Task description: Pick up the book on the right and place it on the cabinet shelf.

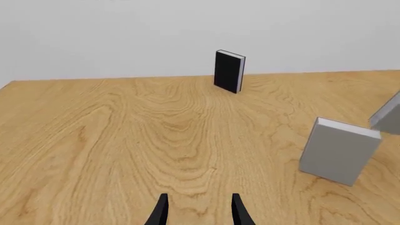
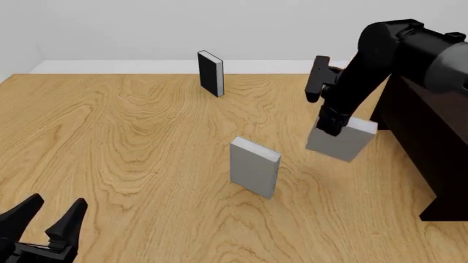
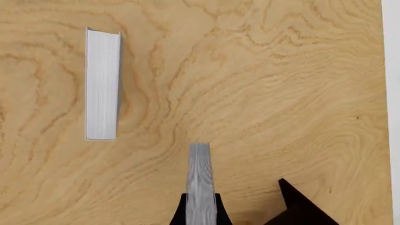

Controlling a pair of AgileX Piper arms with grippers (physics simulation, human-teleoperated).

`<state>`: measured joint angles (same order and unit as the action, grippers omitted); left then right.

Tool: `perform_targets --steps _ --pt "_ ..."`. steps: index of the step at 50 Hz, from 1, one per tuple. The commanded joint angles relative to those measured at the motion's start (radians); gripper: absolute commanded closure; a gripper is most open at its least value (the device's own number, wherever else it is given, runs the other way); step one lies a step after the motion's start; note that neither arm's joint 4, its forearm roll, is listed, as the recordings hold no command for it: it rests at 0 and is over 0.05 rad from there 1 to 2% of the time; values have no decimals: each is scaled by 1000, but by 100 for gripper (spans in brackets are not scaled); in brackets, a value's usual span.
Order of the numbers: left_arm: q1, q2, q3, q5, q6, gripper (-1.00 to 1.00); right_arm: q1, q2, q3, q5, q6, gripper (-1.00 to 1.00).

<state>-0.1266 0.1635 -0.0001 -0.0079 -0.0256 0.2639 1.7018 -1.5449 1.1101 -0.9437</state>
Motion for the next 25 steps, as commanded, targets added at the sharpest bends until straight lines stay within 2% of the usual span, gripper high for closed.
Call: perform_targets --steps 1,3,4,9,11,19,25 --pt "-9 -3 0 -5 -2 -100 -51 -64 -30 -60 -63 100" --pt "-9 1 0 -10 -2 -100 -33 -79 -27 -68 -70 100" --pt "-10 -2 0 -8 -1 -100 -43 -94 -11 -89 -94 100" --pt "-15 -16 0 4 -4 -100 -32 -111 -8 -140 -87 100" --pt "-17 -10 0 -3 -5 -100 -18 -142 50 -187 -120 100" --pt "-21 -13 0 -7 -4 -100 15 -188 111 -322 -136 100" --pt "-36 -28 0 3 -6 -100 -17 -251 250 -496 -236 100"
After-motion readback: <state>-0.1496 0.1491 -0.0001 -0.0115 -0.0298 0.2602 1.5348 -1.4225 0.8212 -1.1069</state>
